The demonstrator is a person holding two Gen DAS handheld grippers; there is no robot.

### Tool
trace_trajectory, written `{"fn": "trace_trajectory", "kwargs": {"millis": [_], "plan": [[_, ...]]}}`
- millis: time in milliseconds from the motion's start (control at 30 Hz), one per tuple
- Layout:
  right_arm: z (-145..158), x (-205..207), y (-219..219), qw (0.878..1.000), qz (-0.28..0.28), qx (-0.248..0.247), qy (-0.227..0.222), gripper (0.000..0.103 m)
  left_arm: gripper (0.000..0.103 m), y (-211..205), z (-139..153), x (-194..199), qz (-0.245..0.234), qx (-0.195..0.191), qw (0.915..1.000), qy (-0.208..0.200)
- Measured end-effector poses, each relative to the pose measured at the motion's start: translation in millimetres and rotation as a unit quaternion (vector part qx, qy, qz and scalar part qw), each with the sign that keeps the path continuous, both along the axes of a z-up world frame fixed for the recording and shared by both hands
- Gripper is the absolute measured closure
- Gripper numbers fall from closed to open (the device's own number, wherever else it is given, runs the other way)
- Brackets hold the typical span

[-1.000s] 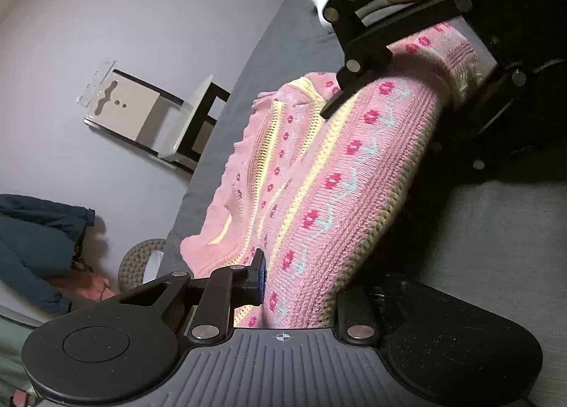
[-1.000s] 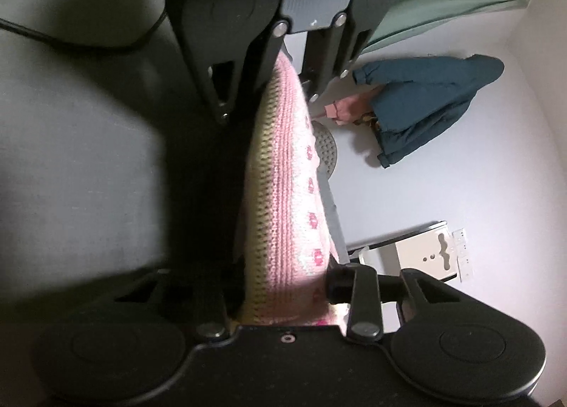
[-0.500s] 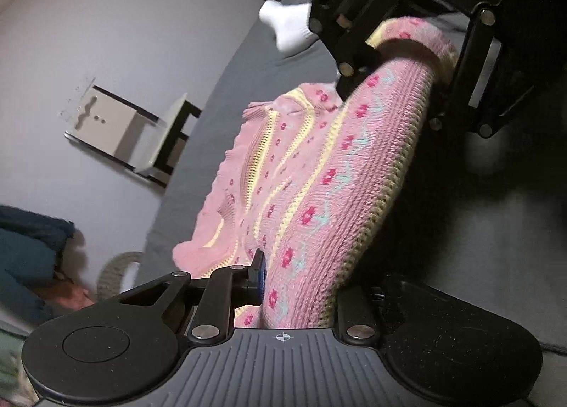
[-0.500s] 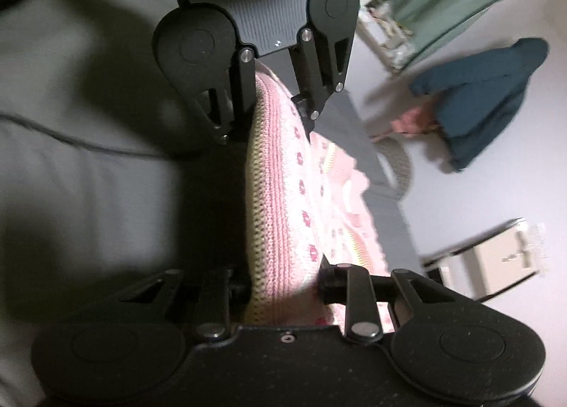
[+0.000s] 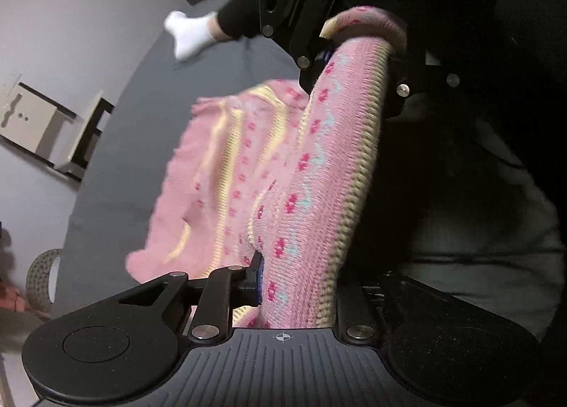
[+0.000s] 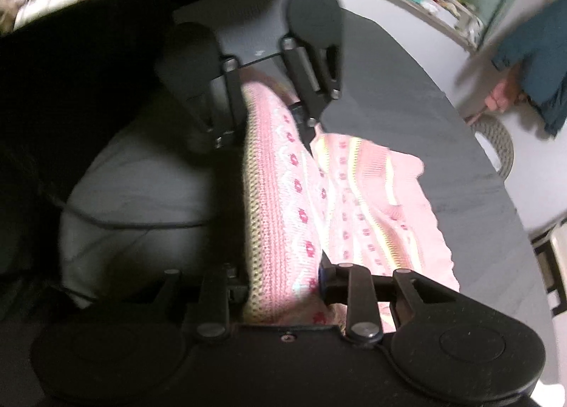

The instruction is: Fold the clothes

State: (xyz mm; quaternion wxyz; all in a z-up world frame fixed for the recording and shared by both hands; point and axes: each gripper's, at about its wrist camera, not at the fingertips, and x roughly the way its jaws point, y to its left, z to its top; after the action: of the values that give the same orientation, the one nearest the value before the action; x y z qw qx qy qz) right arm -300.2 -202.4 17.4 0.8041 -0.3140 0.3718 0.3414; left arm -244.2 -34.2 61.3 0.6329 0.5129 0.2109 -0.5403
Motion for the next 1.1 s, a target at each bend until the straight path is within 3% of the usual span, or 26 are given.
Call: {"fn": "trace_trajectory", "kwargs": {"millis": [100, 200, 267, 367, 533, 700, 933, 1100], "plan": [[14.6, 30.6, -22.7, 0.997, -0.016, 0.050, 0.058, 0.074, 0.082, -8.4, 10.5, 21.1, 0.008, -0.009, 0.9999, 0.011], [21.2, 55.6, -44.2, 0.989, -0.023, 0.086, 0.118, 0.074, 0.067, -8.6, 17.6, 37.7, 0.012, -0.015, 0.9996, 0.020], [24.4, 77.3, -58.5, 0.981, -0.028, 0.109, 0.157, 0.074, 0.050, -5.6, 18.6, 43.2, 0.015, -0.021, 0.9996, 0.012], [28.1, 106.6, -74.9, 0.971, -0.036, 0.134, 0.192, 0.074, 0.038, 3.4, 24.8, 53.6, 0.032, -0.044, 0.9985, -0.008], [25.4, 154.2, -103.1, 0.955, -0.069, 0.164, 0.236, 0.074, 0.038, 21.2, 41.1, 72.9, 0.101, -0.099, 0.9897, -0.021], [9.8, 182.6, -113.0, 0.939, -0.088, 0.182, 0.277, 0.074, 0.037, 29.2, 44.0, 69.9, 0.127, -0.180, 0.9750, -0.030], [-12.4, 216.7, -131.6, 0.919, -0.112, 0.207, 0.317, 0.074, 0.037, 18.7, 9.0, 54.9, 0.146, -0.238, 0.9603, 0.000], [-39.0, 238.5, -150.0, 0.893, -0.147, 0.249, 0.345, 0.074, 0.037, 12.2, -22.0, 62.1, 0.179, -0.252, 0.9508, 0.026]]}}
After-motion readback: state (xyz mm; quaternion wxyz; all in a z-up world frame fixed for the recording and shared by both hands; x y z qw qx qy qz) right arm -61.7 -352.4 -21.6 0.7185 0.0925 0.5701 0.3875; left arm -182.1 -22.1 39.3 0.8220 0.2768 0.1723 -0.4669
